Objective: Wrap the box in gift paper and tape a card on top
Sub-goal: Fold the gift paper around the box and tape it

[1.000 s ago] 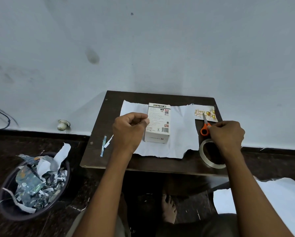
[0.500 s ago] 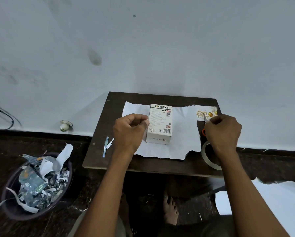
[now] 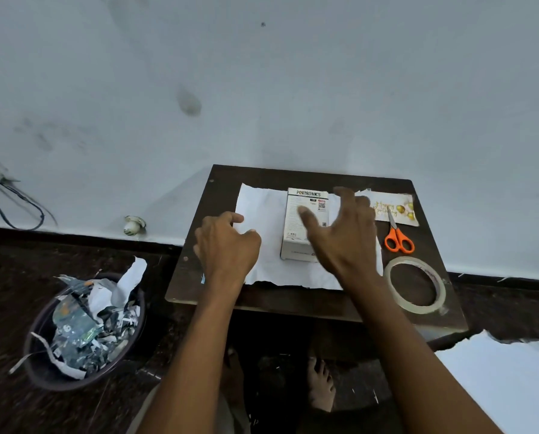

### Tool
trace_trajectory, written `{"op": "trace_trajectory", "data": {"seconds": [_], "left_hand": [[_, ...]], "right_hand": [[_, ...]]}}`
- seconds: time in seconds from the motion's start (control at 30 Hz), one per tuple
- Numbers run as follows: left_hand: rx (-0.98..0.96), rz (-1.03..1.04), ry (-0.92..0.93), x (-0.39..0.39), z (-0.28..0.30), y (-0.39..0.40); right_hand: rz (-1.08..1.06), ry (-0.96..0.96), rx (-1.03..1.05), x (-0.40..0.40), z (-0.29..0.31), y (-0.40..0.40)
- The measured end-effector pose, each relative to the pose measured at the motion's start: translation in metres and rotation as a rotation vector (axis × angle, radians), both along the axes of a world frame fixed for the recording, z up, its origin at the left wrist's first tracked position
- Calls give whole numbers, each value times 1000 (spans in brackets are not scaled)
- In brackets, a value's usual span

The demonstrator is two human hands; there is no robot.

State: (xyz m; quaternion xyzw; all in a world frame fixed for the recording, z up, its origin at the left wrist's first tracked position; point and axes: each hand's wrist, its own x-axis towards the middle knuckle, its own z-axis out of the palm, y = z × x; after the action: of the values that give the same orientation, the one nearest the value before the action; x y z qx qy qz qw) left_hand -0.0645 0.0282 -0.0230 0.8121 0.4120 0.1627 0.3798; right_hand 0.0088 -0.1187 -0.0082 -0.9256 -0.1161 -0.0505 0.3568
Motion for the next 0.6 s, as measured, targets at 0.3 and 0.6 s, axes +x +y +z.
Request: {"op": "trace_trajectory", "data": {"seconds": [0.3, 0.6], "left_hand": [[-116, -27, -24, 1, -2, 4], [-106, -31, -107, 3, -3, 2]], "right_hand": [[95, 206, -139, -19, -11, 27], [95, 163, -173, -27, -11, 18]]}}
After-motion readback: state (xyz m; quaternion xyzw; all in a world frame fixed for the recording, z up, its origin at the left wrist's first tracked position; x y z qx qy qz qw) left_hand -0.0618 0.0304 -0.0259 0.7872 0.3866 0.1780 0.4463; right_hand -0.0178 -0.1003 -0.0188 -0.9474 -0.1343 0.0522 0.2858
